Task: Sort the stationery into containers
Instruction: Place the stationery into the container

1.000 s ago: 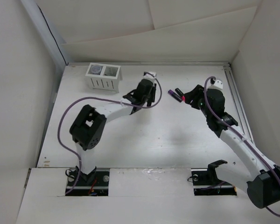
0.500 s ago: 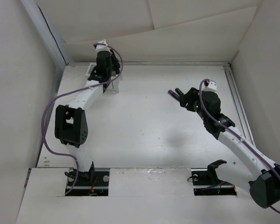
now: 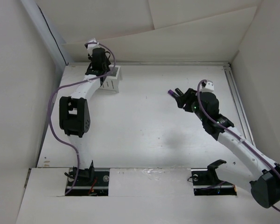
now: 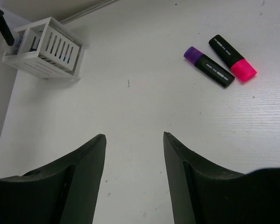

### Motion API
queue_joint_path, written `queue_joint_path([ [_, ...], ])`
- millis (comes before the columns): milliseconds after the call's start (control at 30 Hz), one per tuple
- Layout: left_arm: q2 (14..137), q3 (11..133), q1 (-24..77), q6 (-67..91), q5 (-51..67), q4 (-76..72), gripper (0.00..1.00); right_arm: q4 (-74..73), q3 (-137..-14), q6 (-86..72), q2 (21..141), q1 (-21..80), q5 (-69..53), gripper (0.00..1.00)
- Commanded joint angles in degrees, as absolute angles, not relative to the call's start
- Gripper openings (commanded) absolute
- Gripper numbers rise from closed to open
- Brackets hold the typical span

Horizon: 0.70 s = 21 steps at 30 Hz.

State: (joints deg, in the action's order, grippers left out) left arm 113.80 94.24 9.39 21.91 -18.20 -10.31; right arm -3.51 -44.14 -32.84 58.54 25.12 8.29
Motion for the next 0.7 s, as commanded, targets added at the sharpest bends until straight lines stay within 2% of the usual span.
queue_joint_path([
  [0, 113.3, 98.9, 9.6, 21.0, -22.0, -12.3, 0.24, -0.4, -44.9, -32.7, 57.3, 26.1, 7.7, 0.59],
  [300, 119.1, 106.9, 13.4, 12.0, -29.6, -11.8, 0.26, -0.4, -44.9, -32.7, 57.3, 26.6, 8.3, 0.59],
  [667, 123.7, 107.4, 18.3, 2.2, -37.5, -17.5, 0.26, -0.4, -44.9, -32.7, 56.8, 26.6, 8.8, 0.59],
])
